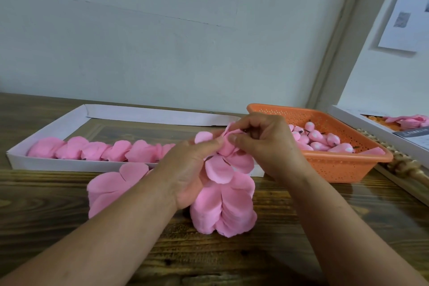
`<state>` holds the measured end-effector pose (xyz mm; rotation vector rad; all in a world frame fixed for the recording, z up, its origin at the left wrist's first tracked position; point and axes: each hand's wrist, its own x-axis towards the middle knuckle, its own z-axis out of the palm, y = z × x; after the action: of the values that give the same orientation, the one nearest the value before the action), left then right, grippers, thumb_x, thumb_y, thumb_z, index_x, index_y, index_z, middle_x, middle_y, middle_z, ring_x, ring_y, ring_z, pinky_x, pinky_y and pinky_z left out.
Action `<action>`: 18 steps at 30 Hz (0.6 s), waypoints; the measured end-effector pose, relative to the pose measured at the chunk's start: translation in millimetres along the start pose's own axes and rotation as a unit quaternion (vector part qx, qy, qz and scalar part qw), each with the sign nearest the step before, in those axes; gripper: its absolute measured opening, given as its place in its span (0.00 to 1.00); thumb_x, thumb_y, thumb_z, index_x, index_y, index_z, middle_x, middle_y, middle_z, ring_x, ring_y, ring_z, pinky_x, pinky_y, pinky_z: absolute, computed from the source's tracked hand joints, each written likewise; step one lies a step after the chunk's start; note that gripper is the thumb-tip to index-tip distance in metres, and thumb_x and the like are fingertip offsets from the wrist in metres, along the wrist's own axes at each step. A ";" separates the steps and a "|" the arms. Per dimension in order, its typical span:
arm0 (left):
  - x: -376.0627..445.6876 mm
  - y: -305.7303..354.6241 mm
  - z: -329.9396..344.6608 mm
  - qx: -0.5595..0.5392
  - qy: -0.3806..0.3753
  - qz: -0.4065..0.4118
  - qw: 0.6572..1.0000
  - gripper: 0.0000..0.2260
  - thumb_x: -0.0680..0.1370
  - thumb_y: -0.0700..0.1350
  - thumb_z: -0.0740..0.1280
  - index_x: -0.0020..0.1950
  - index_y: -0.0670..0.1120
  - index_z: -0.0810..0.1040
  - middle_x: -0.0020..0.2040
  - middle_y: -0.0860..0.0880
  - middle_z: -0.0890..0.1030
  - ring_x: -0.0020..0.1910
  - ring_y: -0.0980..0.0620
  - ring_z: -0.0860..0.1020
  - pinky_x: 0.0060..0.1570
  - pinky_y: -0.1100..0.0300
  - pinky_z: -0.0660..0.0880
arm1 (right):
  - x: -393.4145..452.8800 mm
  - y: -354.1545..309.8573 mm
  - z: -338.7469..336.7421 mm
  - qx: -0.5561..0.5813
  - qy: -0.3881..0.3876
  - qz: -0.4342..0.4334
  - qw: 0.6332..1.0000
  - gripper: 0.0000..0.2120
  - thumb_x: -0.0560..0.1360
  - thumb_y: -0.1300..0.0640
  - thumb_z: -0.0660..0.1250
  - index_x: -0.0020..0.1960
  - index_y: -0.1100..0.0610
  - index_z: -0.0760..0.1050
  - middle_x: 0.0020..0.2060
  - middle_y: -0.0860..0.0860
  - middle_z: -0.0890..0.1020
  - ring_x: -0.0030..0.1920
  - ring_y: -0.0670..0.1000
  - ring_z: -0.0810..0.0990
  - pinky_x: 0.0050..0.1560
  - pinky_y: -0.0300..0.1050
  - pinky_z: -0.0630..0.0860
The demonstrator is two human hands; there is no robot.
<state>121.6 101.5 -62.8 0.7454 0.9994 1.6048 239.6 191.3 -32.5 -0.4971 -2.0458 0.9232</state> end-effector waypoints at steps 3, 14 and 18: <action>-1.6 2.1 -0.5 0.022 -0.001 0.014 1.000 0.19 0.68 0.38 0.69 0.60 0.43 0.80 0.58 0.37 0.80 0.54 0.42 0.78 0.60 0.40 0.71 | 0.3 -0.7 1.4 -0.028 0.002 -0.014 1.000 0.07 0.68 0.71 0.70 0.42 0.62 0.81 0.50 0.53 0.78 0.41 0.40 0.77 0.40 0.36 0.73; -1.9 3.5 -0.8 0.020 0.059 0.003 0.998 0.06 0.75 0.36 0.67 0.50 0.41 0.83 0.47 0.40 0.84 0.43 0.45 0.83 0.47 0.47 0.80 | -1.6 1.5 0.5 0.051 -0.045 0.047 0.997 0.04 0.69 0.72 0.68 0.42 0.67 0.79 0.37 0.65 0.83 0.38 0.64 0.82 0.45 0.51 0.80; -3.5 6.8 -0.6 0.012 0.084 -0.014 0.996 0.05 0.75 0.36 0.68 0.50 0.38 0.79 0.41 0.40 0.82 0.37 0.46 0.81 0.33 0.51 0.81 | -2.4 0.3 -8.7 0.076 -0.130 0.058 0.987 0.14 0.67 0.78 0.66 0.48 0.64 0.77 0.45 0.70 0.80 0.45 0.65 0.81 0.51 0.64 0.76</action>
<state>118.9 97.3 -56.9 0.6175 1.1467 1.6541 248.0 193.8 -30.5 -0.4356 -2.1736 1.2604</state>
